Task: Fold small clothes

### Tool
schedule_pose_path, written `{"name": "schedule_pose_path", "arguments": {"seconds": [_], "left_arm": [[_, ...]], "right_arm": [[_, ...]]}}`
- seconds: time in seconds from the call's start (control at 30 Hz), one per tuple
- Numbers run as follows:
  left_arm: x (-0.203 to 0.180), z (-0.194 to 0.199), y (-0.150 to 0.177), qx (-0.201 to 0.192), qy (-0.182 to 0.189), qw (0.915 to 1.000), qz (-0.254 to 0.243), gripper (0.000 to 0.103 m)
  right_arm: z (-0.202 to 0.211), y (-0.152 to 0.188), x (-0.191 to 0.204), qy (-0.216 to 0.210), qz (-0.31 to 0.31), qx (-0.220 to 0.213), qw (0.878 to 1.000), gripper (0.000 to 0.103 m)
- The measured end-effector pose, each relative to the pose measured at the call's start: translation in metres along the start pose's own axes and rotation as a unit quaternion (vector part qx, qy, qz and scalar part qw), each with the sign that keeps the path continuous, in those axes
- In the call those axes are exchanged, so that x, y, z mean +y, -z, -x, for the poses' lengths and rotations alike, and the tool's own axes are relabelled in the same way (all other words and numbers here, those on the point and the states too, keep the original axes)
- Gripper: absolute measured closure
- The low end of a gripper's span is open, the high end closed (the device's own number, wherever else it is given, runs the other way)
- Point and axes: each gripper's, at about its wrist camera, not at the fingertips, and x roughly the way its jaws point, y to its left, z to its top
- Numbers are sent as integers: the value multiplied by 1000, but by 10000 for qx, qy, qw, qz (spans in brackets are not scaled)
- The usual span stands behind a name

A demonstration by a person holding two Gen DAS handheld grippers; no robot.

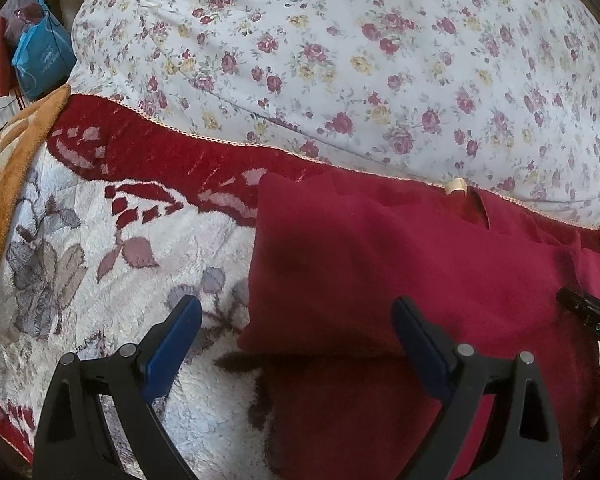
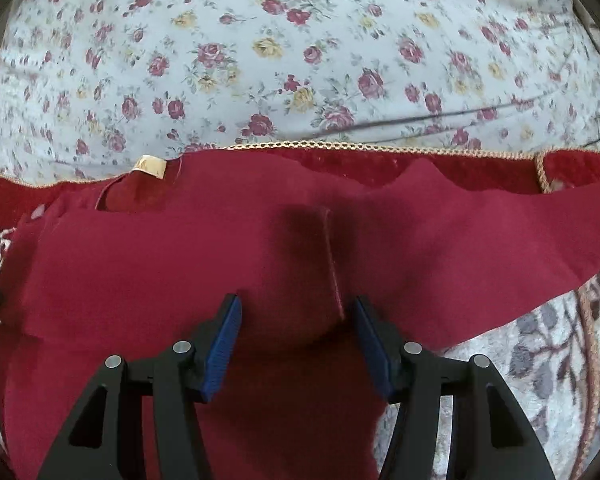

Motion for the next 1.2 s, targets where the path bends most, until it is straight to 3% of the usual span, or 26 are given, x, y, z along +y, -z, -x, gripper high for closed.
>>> {"name": "schedule_pose_path", "arguments": {"seconds": [0.33,0.47,0.7,0.87,0.97,1.2], "left_arm": [[-6,5,4,-93,17,9997,-203,8],[-8,12,8,-107,312,9991,-269,8],[-30,28,5,71,740,9968,-291,8],[-46,17,12,-117,456,9983,-357,8],[-55,1,16,132,324,9976,-595,8],[-50,-1,14,-13,206,9976,-655,8]], "right_arm": [[44,17,-17,-123,101,-196,9997,40],[54,30,-43,-208,-112,-146,9996,31],[62,33,-99,58,-618,-137,9980,30],[62,31,-124,265,-941,-107,9952,28],[69,29,-108,-39,-862,-214,9960,28],[66,8,-22,-810,-144,-409,9958,28]]}}
